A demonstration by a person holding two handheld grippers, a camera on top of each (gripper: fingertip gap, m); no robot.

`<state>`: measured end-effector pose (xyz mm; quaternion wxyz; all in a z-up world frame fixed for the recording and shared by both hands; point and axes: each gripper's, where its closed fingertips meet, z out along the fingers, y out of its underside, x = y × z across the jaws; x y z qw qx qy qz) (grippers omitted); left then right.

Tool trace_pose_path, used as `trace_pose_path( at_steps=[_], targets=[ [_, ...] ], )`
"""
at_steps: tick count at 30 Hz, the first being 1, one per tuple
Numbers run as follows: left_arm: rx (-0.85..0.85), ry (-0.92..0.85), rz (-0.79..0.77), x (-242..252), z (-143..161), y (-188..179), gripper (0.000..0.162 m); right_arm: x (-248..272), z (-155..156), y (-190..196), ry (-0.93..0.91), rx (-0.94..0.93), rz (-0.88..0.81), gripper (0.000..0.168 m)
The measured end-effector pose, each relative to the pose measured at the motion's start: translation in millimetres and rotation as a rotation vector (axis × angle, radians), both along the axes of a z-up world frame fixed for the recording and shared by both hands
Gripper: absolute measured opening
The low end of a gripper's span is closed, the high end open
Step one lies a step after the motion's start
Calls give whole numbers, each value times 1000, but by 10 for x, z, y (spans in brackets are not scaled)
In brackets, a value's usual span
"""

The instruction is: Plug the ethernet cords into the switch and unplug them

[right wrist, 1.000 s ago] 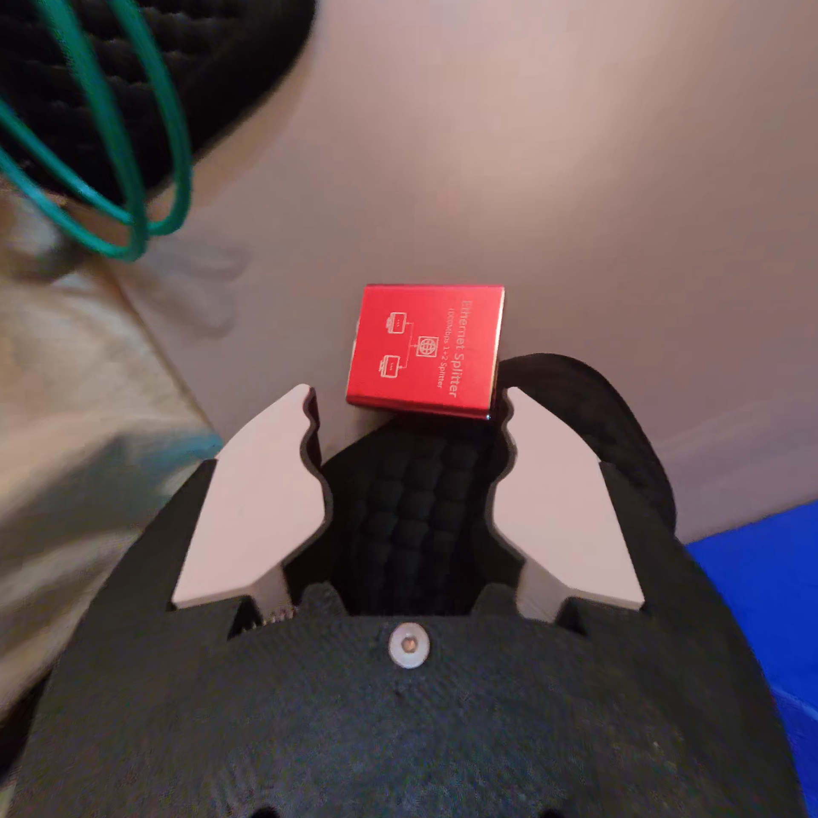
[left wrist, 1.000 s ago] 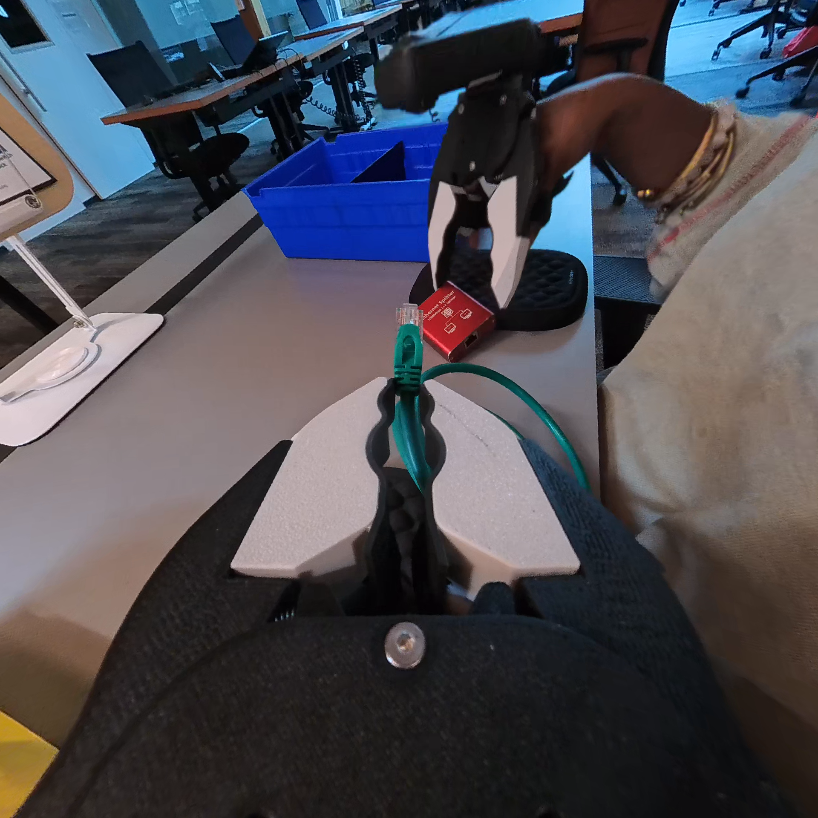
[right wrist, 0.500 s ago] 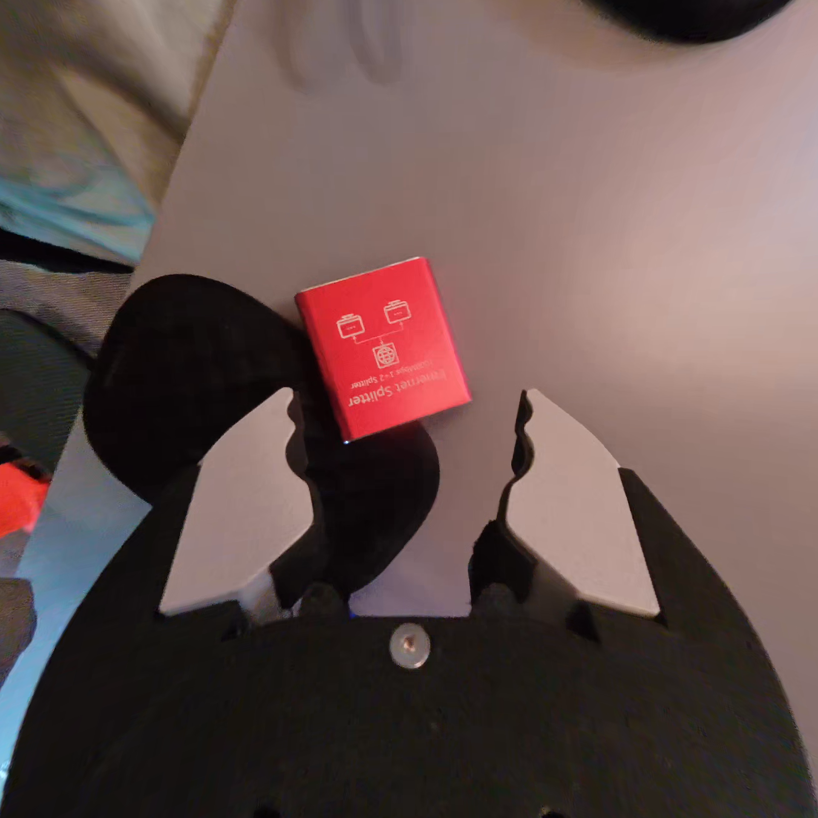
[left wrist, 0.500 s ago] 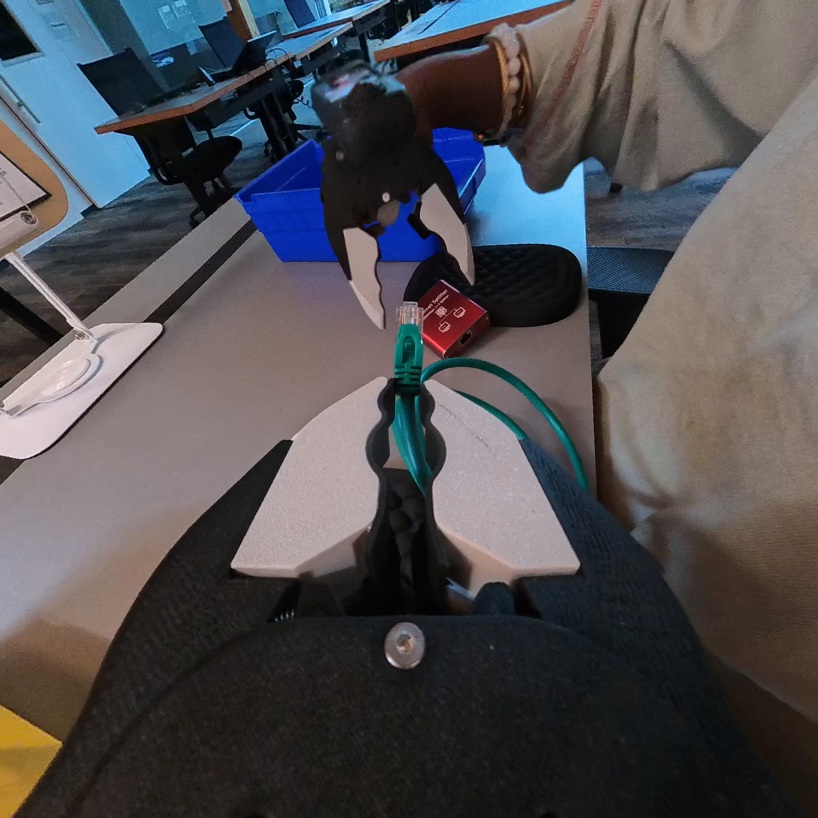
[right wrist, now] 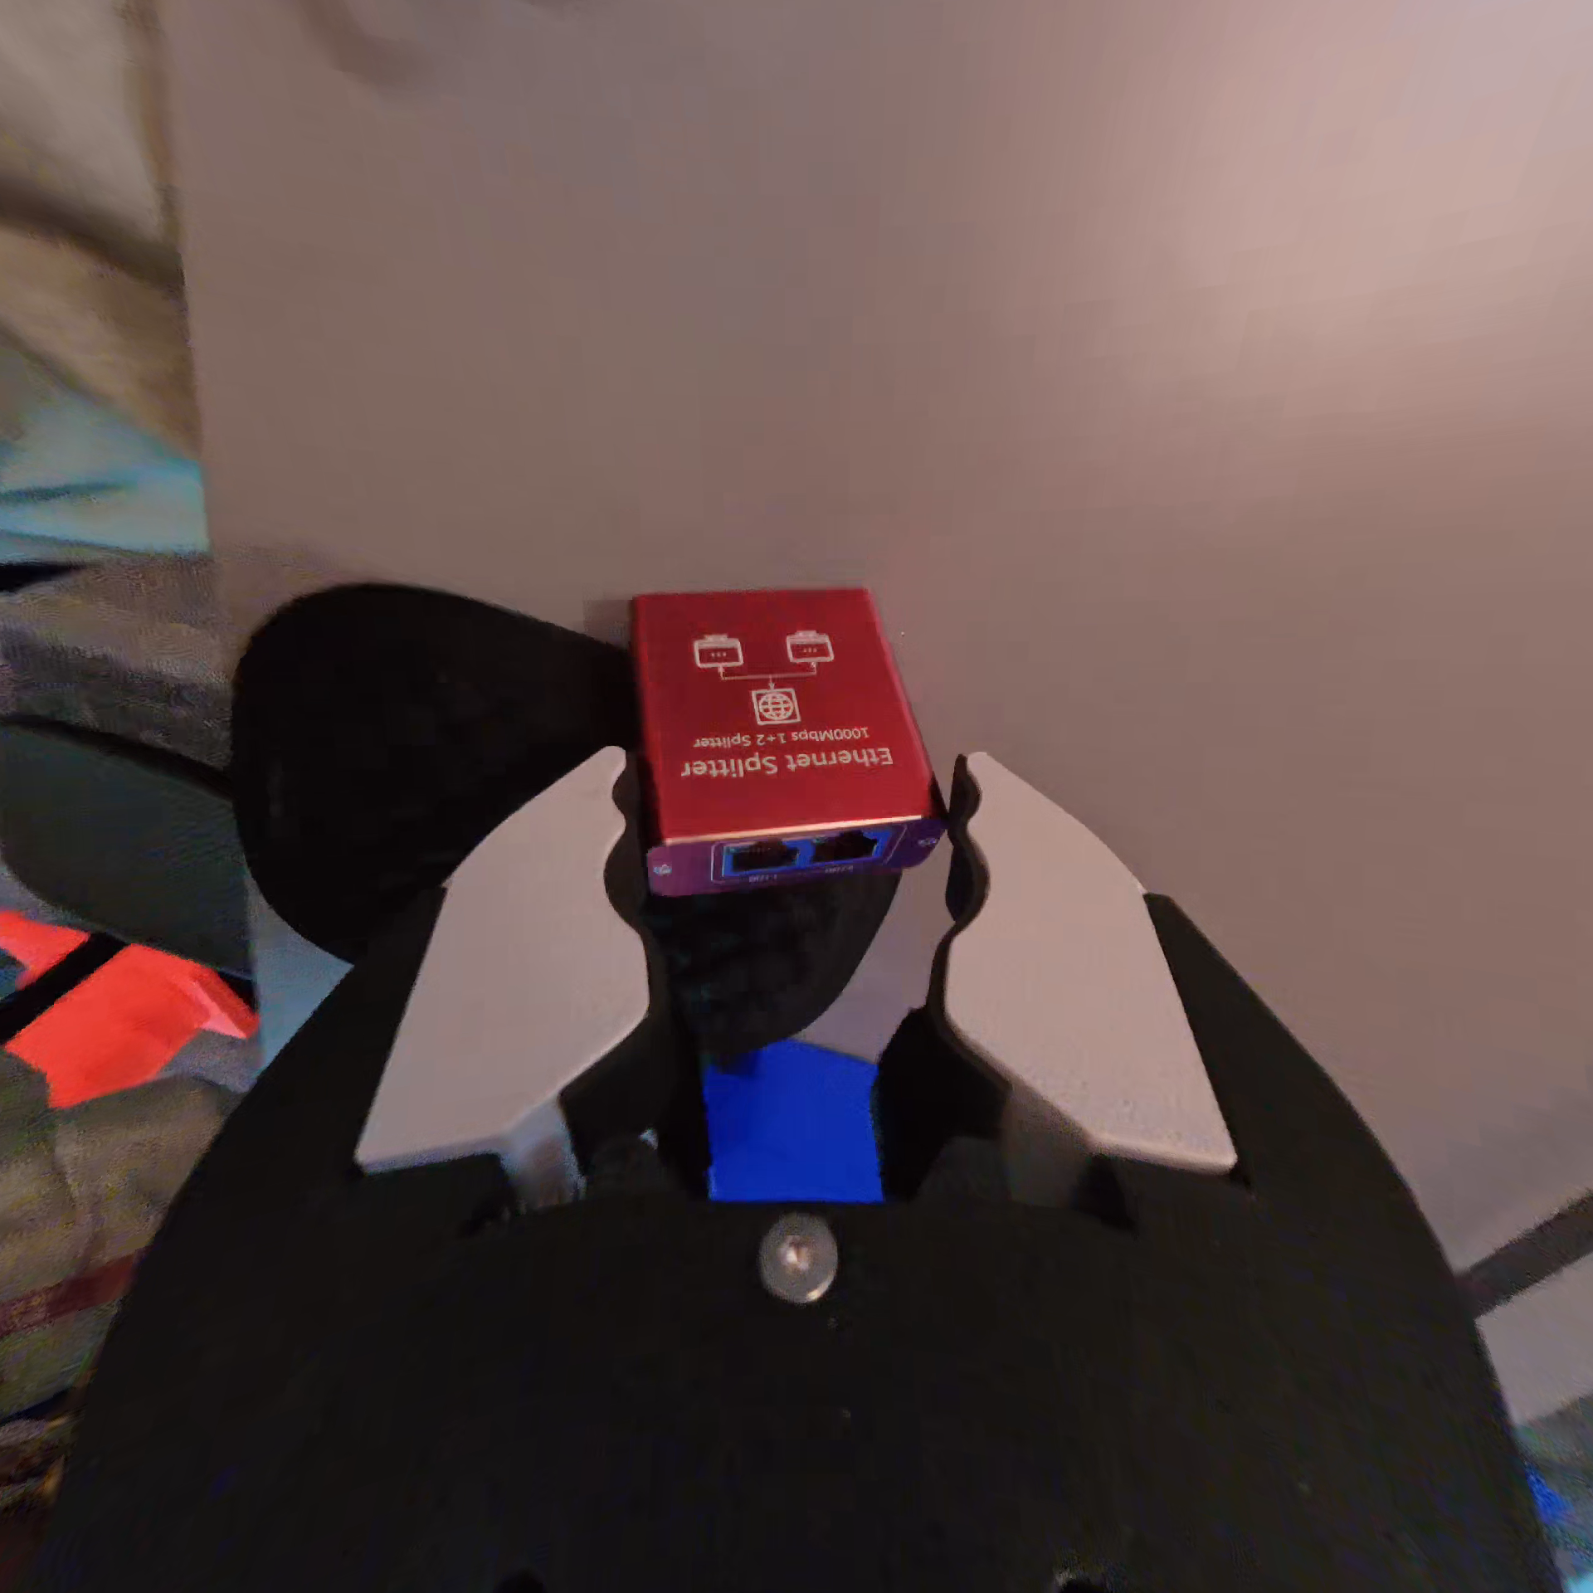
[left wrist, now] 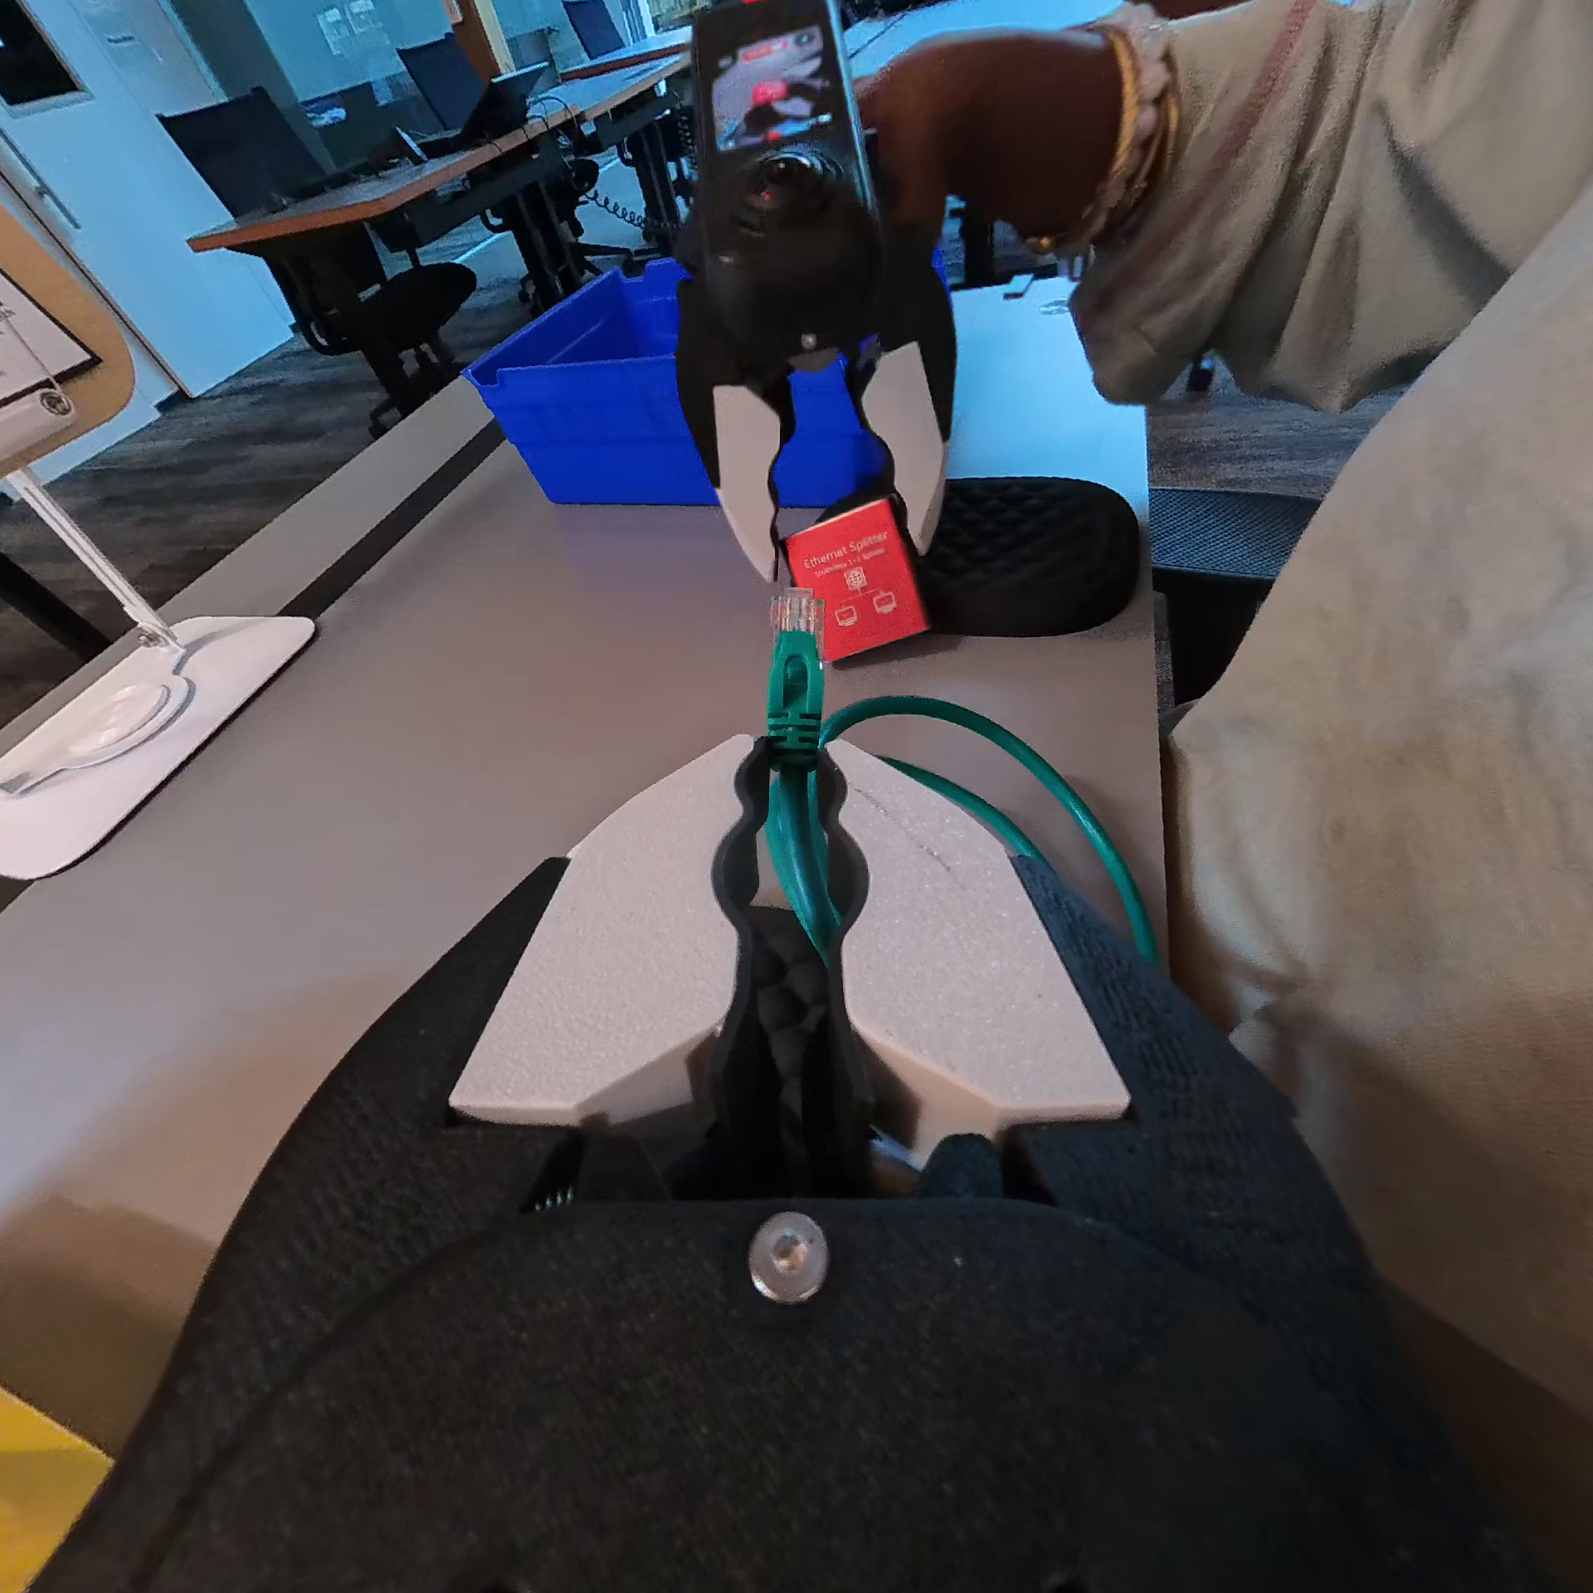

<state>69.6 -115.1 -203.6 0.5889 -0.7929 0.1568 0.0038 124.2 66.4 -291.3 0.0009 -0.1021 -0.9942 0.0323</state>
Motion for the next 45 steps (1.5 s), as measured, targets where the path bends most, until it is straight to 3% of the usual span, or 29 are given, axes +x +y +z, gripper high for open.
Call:
trace_pose_path(
  at_steps=[6, 16, 20, 23, 24, 30, 33, 45],
  targets=[
    [-11, 19, -10, 56, -18, 14, 10, -4, -3, -231, 28, 106, -104, 69],
    [-8, 17, -14, 60, -31, 14, 10, 15, -31, -373, 41, -31, -235, 72],
    [-8, 13, -10, 45, -36, 5, 10, -71, 41, -382, 124, -100, -306, 98],
    [-2, 5, -6, 35, -37, -3, 10, -210, 183, -343, 221, -204, -515, 132],
    [0, 3, -7, 35, -40, -2, 10, -194, 180, -340, 203, -230, -573, 135],
    [4, -6, -16, 51, -58, 9, 10, 40, -217, -209, 24, -108, -598, 119],
    [2, -5, -11, 38, -60, 0, 10, 16, -277, -228, 17, -105, -549, 108],
    [0, -14, -4, 15, -80, 2, 10, 86, -418, -315, -77, -94, -529, 97]
  ],
)
